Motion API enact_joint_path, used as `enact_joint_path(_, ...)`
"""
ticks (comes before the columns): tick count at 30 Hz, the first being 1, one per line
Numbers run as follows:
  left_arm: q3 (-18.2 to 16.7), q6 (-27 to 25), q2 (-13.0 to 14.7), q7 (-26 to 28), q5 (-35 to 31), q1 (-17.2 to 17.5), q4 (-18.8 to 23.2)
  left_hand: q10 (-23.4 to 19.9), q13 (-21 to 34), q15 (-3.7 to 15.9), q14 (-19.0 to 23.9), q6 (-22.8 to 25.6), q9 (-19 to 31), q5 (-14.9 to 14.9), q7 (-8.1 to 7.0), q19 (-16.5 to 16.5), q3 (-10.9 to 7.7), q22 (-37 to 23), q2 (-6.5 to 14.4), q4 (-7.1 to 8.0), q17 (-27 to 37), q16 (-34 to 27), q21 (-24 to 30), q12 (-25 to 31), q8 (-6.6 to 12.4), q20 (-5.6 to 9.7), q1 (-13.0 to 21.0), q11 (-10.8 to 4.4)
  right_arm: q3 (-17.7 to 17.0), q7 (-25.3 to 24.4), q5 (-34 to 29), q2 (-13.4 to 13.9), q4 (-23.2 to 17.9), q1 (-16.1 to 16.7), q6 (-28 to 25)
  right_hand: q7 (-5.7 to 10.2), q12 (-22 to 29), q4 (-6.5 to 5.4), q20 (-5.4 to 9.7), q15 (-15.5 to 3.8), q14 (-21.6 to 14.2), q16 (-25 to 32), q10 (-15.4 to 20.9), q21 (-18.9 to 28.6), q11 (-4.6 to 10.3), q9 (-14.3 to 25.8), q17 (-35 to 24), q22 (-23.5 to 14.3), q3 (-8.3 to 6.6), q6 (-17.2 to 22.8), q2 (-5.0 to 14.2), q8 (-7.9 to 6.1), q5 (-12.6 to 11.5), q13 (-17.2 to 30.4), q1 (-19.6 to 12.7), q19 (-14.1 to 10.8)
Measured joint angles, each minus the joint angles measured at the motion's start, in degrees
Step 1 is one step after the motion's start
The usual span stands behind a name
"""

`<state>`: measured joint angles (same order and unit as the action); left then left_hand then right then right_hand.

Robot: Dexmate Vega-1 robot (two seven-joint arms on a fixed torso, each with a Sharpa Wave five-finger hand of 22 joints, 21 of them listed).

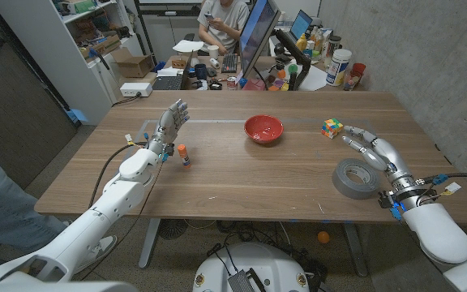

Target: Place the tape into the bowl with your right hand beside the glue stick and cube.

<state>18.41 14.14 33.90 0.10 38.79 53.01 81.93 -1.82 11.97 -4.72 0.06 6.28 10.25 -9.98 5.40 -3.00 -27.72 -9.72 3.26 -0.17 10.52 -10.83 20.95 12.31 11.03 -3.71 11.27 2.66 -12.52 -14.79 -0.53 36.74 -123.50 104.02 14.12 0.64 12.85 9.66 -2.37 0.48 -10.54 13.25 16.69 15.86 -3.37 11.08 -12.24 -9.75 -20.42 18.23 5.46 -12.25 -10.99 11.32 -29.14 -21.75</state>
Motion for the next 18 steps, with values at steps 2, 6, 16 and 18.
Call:
enact_joint_path(2, 0.1, -0.1, -0.2, 0.0, 0.0, -0.2, 0.0, 0.0, 0.0, 0.00, 0.0, 0.2, 0.0, 0.0, -0.18, 0.0, 0.00, 0.0, 0.0, 0.00, 0.0, 0.0, 0.0, 0.0, 0.00, -0.01, 0.0, 0.00, -0.5, 0.7, -2.7, -0.3, -0.6, 0.8, -0.9, 0.00, 0.0, 0.00, 0.00, 0.00, 0.0, 0.0, 0.0, 0.0, 0.00, 0.0, 0.0, 0.0, 0.00, 0.0, -0.19, 0.00, 0.0, 0.0, -0.2, 0.0)
enact_joint_path(6, 0.4, -0.2, -0.4, 0.0, -0.1, -0.5, -0.2, 0.0, -0.2, 0.00, 0.0, 0.2, 0.0, 0.0, -0.18, 0.2, 0.00, -0.3, 0.0, 0.00, 0.0, 0.0, 0.0, 0.0, 0.00, -0.23, 0.0, 0.00, -1.4, 1.5, -6.2, -1.0, -1.8, 2.2, -2.3, 0.30, 0.0, 0.00, 0.00, 0.00, 0.0, -0.4, -0.4, -0.5, 0.36, 0.0, 0.1, 0.0, 0.00, 0.3, -0.47, 0.00, 0.0, 0.0, -0.5, 0.0)
enact_joint_path(16, 0.7, -0.3, -0.9, 0.0, -0.3, -0.9, -0.7, 0.0, -0.3, 0.00, 0.0, 0.2, 0.0, 0.0, -0.18, 0.3, -0.24, -0.3, 0.0, -0.24, 0.0, -0.2, -0.4, 0.0, 0.00, -0.73, 0.0, 0.00, -2.5, 3.1, -15.9, -1.5, -5.0, 4.5, -7.4, 0.73, -0.5, 0.70, -1.14, -0.30, 0.3, -0.8, -0.7, -1.7, 0.64, 0.0, 0.5, 0.0, -0.70, 0.5, -1.43, 0.00, -0.3, 0.0, -2.8, 1.1)
enact_joint_path(18, 0.8, -0.3, -0.9, 0.0, -0.4, -1.0, -0.7, 0.0, -0.3, 0.00, 0.0, 0.4, 0.0, 0.0, -0.44, 0.3, -0.24, -0.3, 0.0, -0.24, 0.0, -0.2, -0.4, 0.0, 0.00, -0.76, 0.0, 0.00, -2.7, 3.4, -18.3, -1.5, -6.1, 5.2, -8.8, 1.02, -0.8, 1.00, -1.33, -0.30, 0.3, -0.8, -0.8, -1.9, 0.75, 0.0, 0.5, 0.0, -1.01, 0.2, -1.61, 0.00, -0.3, 0.3, -3.6, 1.3)
